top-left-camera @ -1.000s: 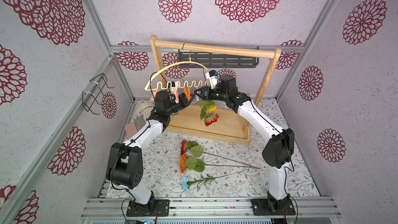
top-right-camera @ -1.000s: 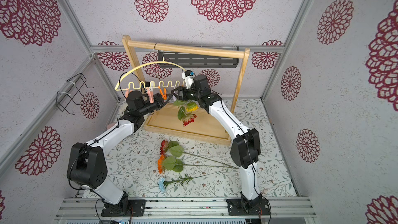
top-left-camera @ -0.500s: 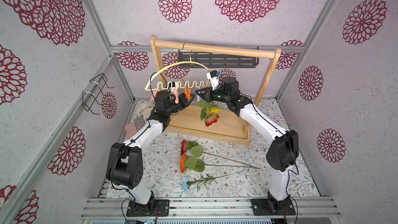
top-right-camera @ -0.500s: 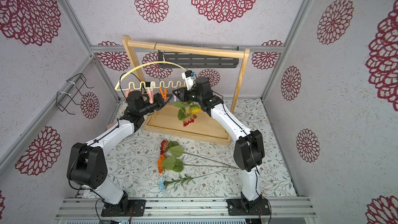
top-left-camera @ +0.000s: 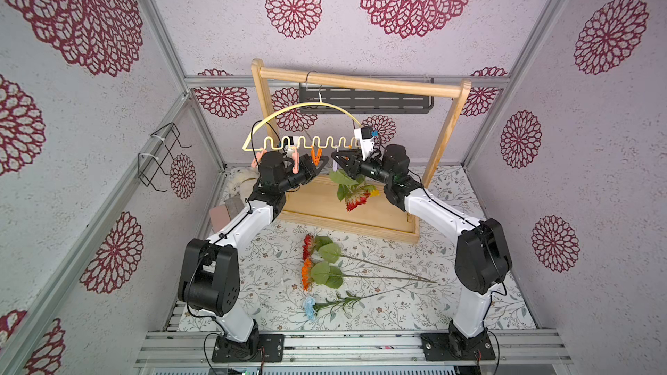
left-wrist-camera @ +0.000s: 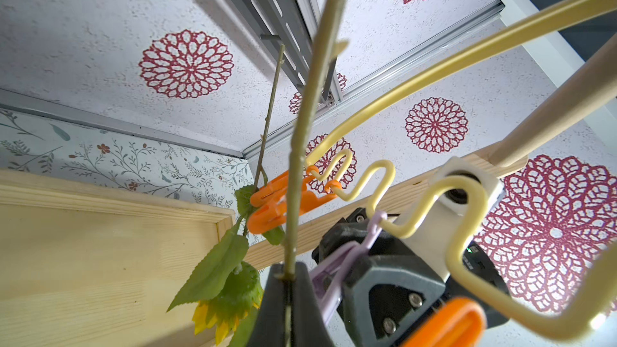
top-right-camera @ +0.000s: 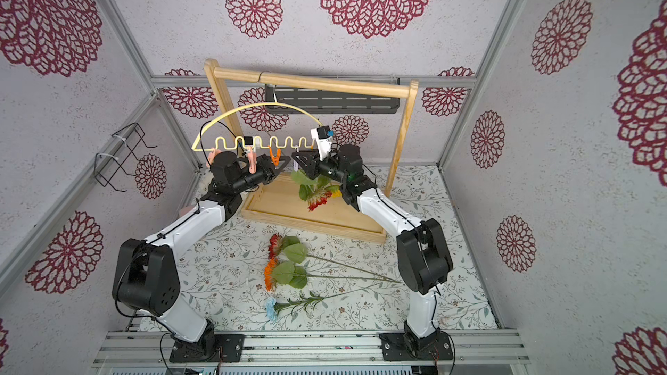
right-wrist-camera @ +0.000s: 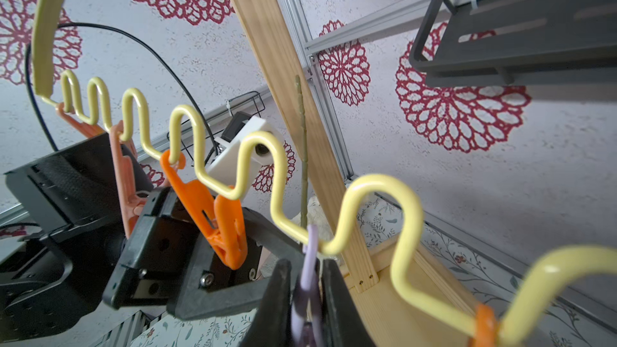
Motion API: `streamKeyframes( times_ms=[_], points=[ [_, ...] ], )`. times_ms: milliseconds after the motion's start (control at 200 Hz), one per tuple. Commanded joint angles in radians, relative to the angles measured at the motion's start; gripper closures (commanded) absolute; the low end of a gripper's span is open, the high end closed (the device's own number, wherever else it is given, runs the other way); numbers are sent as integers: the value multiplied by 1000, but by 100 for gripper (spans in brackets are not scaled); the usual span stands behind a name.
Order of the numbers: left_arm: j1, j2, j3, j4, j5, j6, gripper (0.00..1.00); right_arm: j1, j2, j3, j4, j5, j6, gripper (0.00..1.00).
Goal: Dry the flowers on a clothes hanger
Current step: Open the clamp at the hanger.
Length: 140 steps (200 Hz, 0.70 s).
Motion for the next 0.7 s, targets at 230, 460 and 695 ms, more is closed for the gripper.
streamKeyframes(
  times_ms=[230,460,695],
  points=[
    [-9,15,-3,99,18,-64,100,3,-44,-14,242,-79,38,92],
    [-11,16,-3,116,19,-74,100,3,-47,-36,255,-88,47,94],
    [-10,11,-3,122,17,-72,100,-4,-57,-66,268,-102,50,96]
  ],
)
